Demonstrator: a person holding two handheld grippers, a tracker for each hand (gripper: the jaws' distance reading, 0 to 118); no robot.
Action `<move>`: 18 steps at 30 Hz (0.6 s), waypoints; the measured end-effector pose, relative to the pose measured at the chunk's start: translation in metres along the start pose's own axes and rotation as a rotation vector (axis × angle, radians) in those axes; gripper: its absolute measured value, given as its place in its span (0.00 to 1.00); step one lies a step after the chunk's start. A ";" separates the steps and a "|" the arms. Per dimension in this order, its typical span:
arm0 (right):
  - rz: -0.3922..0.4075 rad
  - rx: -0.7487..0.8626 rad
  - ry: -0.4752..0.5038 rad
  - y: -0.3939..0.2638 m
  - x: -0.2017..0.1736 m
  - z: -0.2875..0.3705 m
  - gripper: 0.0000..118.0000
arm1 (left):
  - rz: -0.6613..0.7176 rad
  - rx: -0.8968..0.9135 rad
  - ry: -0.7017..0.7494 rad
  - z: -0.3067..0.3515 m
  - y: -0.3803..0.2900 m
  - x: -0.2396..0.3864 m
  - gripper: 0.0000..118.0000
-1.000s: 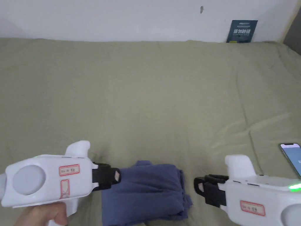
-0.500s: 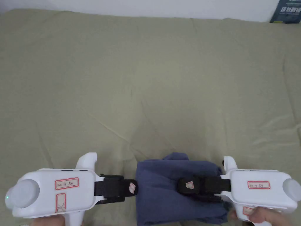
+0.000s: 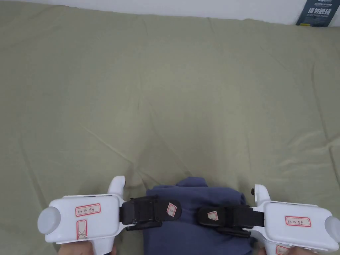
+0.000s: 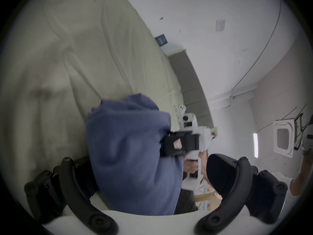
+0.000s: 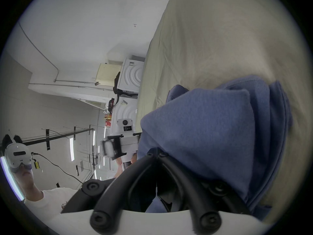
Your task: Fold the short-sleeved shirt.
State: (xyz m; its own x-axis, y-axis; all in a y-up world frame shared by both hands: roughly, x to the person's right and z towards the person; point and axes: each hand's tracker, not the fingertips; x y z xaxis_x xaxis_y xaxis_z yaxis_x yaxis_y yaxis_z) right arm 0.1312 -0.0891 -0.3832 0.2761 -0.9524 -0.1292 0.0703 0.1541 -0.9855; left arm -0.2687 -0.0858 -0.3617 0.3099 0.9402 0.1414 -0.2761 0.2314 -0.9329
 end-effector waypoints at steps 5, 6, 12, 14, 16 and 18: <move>0.027 -0.013 -0.035 0.001 -0.008 -0.002 0.00 | 0.036 -0.028 0.080 0.010 0.000 -0.022 0.23; 0.031 -0.013 -0.044 0.000 -0.010 -0.003 0.00 | 0.023 -0.008 0.084 0.001 -0.006 0.000 0.23; 0.093 0.023 -0.095 -0.002 -0.039 0.005 0.00 | 0.006 -0.019 0.119 0.026 0.008 0.006 0.23; 0.131 0.044 -0.090 -0.002 -0.053 0.014 0.00 | -0.014 -0.009 0.154 0.056 0.020 0.010 0.23; 0.156 0.063 -0.120 -0.001 -0.063 0.024 0.00 | -0.036 0.013 0.234 0.095 0.033 0.015 0.23; 0.188 0.088 -0.156 0.002 -0.073 0.033 0.00 | -0.040 0.019 0.320 0.143 0.045 0.030 0.23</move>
State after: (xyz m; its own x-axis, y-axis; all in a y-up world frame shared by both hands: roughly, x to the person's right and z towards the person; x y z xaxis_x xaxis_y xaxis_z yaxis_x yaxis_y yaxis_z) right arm 0.1433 -0.0102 -0.3722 0.4365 -0.8537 -0.2839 0.0848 0.3531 -0.9317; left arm -0.4020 -0.0118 -0.3526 0.5903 0.8047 0.0634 -0.2739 0.2736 -0.9220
